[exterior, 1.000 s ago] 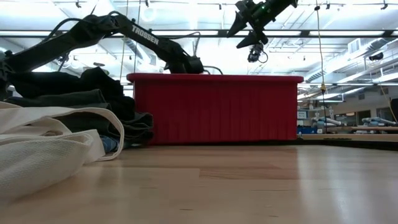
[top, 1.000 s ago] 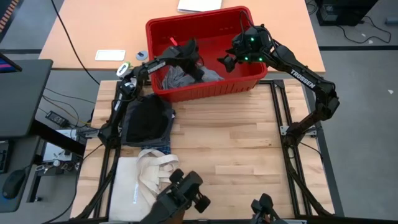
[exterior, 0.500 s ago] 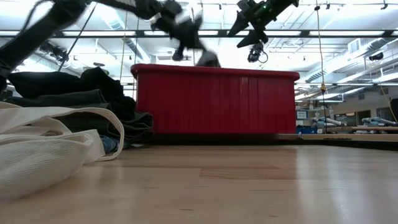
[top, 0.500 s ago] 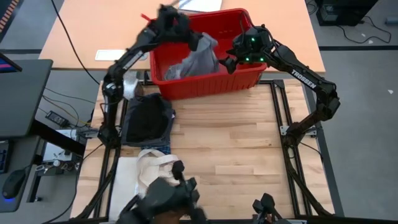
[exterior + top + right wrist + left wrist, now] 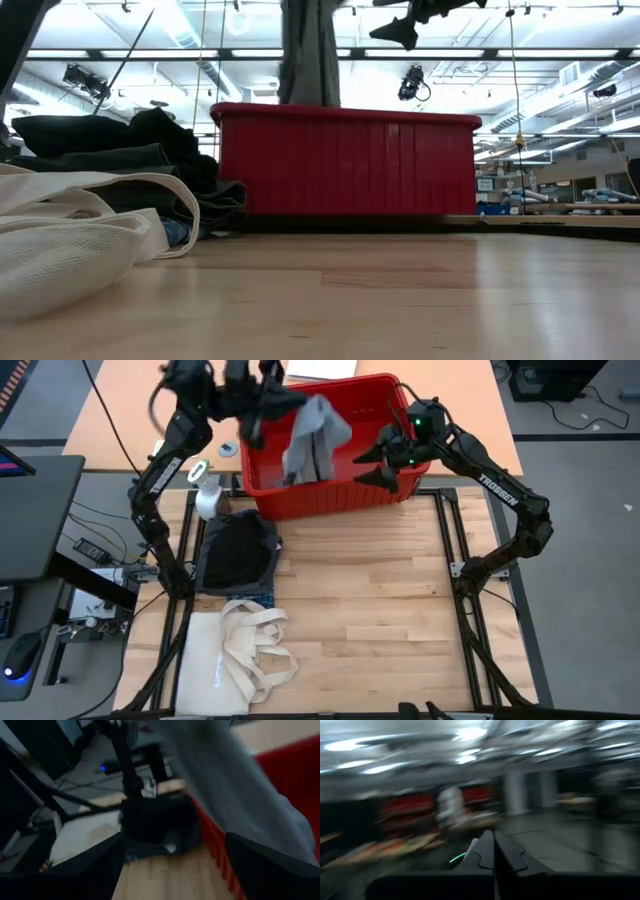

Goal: Fold Laundry from Bin
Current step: Fold the gray shirt

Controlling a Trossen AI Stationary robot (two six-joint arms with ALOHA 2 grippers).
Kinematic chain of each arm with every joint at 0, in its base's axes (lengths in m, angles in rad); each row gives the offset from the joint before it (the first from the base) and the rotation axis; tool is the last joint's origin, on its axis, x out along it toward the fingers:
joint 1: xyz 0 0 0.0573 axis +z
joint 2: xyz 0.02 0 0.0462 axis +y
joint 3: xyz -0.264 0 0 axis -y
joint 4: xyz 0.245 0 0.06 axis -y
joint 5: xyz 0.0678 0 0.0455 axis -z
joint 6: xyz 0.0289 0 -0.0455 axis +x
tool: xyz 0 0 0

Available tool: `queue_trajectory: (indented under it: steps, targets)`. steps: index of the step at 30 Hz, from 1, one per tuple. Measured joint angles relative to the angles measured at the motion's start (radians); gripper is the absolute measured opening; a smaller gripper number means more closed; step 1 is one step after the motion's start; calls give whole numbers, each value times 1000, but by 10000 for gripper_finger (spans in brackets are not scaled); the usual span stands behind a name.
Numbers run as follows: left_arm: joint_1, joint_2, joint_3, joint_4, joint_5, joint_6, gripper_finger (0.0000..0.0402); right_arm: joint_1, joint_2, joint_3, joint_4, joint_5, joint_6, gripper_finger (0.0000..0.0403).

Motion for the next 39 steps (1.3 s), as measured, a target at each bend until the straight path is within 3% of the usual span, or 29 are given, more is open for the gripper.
queue_trajectory:
  steps: [4, 10, 16, 23, 27, 35, 39]
  targets:
    - [-84, -28, 0, 191, 166, -90, 0, 3, 4, -35, -24, 38, -53, 346]
    - [-206, -28, 0, 384, 246, -203, 0, 0, 4, -69, -21, 205, -75, 346]
    - [-338, -26, -1, 483, 319, -243, 0, -12, 4, -129, -39, 210, -66, 346]
    - [-484, -32, -1, 687, 298, -279, 0, -12, 4, -333, 8, 259, -85, 346]
    - [-541, -37, -1, 696, 206, -291, 0, -5, -3, -405, 79, 400, -103, 346]
    - [-603, -43, -1, 604, 178, -320, 0, -14, 8, -436, 393, 729, -132, 346]
    - [-610, -43, -1, 609, 152, -271, 0, -15, 2, -431, 494, 738, -139, 346]
